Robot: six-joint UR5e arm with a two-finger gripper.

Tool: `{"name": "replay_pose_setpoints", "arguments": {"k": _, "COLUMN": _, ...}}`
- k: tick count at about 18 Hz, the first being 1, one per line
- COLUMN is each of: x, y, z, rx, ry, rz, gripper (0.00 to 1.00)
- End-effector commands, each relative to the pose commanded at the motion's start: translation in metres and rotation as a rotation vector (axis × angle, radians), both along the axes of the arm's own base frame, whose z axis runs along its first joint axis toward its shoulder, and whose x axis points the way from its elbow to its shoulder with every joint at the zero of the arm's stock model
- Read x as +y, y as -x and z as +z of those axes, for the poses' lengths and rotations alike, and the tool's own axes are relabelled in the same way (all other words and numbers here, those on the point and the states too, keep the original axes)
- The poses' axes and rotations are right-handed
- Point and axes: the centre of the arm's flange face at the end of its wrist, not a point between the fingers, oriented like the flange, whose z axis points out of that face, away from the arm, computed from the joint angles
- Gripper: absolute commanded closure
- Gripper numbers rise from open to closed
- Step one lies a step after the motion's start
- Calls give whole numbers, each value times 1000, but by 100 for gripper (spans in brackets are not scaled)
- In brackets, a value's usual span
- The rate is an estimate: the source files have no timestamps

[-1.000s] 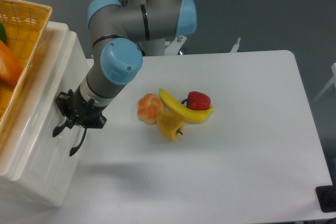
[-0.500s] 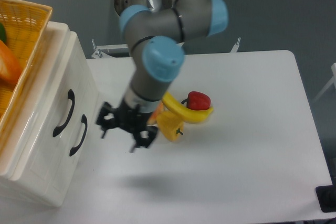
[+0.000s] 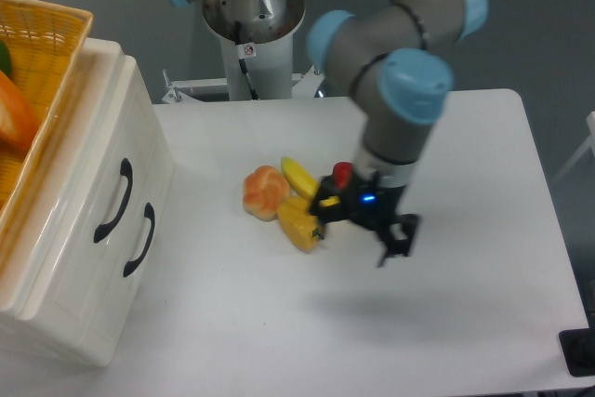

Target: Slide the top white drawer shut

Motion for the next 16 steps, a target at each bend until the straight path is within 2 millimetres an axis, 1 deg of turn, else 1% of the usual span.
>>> {"name": "replay_pose_setpoints", "arguments": {"k": 1, "x": -18, "y": 18, "z": -9, "rx": 34, "ry": 56, "rz": -77, "gripper": 0}}
{"name": "replay_pose_setpoints", "arguments": {"k": 2, "x": -29, "y": 28, "z": -17, "rx": 52, "ry": 99, "rz": -139, "gripper": 0}}
{"name": "replay_pose_setpoints", "arguments": {"k": 3, "x": -44, "y": 40, "z": -24, "rx": 64, "ry": 134, "rz": -175, "gripper": 0}}
{"name": "replay_pose_setpoints", "arguments": {"k": 4, "x": -55, "y": 49, "z": -31, "rx": 69, "ry": 156, "rz": -202, "gripper": 0}}
{"name": "replay_pose_setpoints", "arguments": {"k": 7, "x": -71, "y": 69, "z": -52, "rx": 70, "ry": 234, "rz": -255, "gripper": 0}}
{"name": "replay_pose_setpoints", "arguments": {"k": 9, "x": -86, "y": 81, "z": -68, "rx": 54, "ry": 252, "rz": -272, "gripper": 0}}
{"name": "replay_pose_setpoints", "arguments": {"k": 11, "x": -87, "y": 87, "z": -89, "rx": 31, "ry": 257, "rz": -303, "gripper": 0}}
{"name": "replay_pose_setpoints", "arguments": {"k": 12, "x": -86, "y": 90, "z": -95, "rx": 25, "ry": 260, "rz": -305, "gripper": 0}}
{"name": "replay_pose_setpoints", "arguments": {"k": 14, "x": -82, "y": 95, "z": -97, "rx": 28, "ry": 254, "rz": -299, "gripper": 0}}
{"name": "replay_pose_setpoints", "arguments": {"k": 16, "x": -78, "y": 96, "z": -102, "rx": 23, "ry": 254, "rz": -298, "gripper": 0}}
